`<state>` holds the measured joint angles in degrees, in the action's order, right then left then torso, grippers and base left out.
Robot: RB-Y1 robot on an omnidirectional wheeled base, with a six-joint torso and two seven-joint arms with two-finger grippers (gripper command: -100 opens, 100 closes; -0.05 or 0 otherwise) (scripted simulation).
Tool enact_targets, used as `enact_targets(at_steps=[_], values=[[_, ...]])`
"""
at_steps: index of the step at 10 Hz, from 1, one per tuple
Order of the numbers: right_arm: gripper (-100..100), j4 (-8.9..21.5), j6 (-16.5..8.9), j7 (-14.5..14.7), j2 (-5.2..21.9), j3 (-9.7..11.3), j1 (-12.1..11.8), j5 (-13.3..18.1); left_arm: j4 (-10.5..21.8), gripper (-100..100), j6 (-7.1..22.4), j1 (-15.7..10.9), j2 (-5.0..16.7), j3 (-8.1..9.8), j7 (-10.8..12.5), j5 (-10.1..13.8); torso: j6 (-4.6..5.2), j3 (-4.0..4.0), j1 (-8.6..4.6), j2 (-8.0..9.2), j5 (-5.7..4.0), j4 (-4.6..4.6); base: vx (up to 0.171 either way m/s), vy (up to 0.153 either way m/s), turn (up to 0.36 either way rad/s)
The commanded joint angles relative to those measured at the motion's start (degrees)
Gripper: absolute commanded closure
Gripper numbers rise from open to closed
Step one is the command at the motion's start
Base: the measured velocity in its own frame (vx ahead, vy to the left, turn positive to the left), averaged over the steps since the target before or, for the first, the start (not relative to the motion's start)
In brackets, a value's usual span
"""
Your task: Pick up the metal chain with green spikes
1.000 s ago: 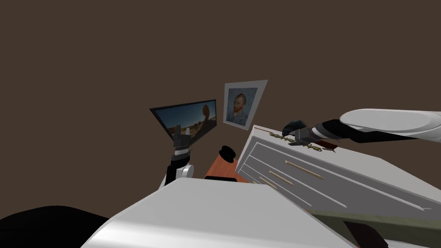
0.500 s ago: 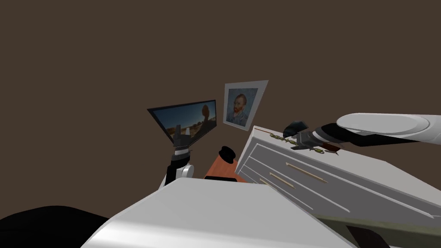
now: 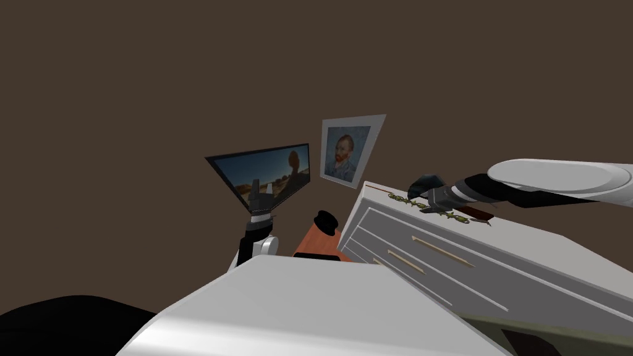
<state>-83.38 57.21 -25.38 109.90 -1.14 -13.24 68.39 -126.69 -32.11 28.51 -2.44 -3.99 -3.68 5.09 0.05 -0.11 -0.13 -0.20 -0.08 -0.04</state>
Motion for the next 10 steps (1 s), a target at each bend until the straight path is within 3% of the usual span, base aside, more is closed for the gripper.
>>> enact_targets(at_steps=[1,2,5,7,8,9,10], values=[[-100,0.4,-2.6,1.8,2.9,1.9,-1.9,-2.9,0.0,0,0.0,0.0,0.0,0.0,0.0,0.0,0.0,0.0,0.0,0.0,0.0,0.0,0.035,-0.025,0.0],[-100,0.4,-2.6,1.8,3.5,2.1,-1.9,-5.1,0.0,0,0.0,0.0,0.0,0.0,0.0,0.0,0.0,0.01,0.07,0.03,0.04,-0.01,0.008,-0.011,-0.005],[-100,0.8,-1.4,1.1,3.8,3.2,-3.4,-3.1,0.0,0,0.0,0.0,0.0,0.0,0.0,0.0,0.01,0.07,0.05,0.11,0.01,0.03,0.028,-0.024,0.015],[-100,0.8,-1.4,1.1,3.8,3.2,-3.4,-3.1,0.0,0,0.0,0.0,0.0,0.0,0.0,0.0,0.01,0.02,-0.03,0.04,-0.01,0.0,0.026,-0.028,0.001],[-100,0.6,-1.4,1.0,3.9,4.3,-2.3,-3.2,0.0,0,0.0,0.0,0.0,0.0,0.0,0.0,0.01,0.06,0.04,0.11,0.0,0.02,0.0,0.0,0.0],[0,0.7,-1.4,1.0,3.9,4.1,-2.4,-3.2,0.0,0,0.0,0.0,0.0,0.0,0.0,0.0,0.01,0.09,0.1,0.16,0.02,0.03,0.0,0.0,0.0],[-100,1.3,-3.0,2.0,2.1,5.1,-3.2,-2.3,0.0,0,0.0,0.0,0.0,0.0,0.0,0.0,0.01,0.1,0.12,0.18,0.02,0.04,0.027,0.016,0.071]])
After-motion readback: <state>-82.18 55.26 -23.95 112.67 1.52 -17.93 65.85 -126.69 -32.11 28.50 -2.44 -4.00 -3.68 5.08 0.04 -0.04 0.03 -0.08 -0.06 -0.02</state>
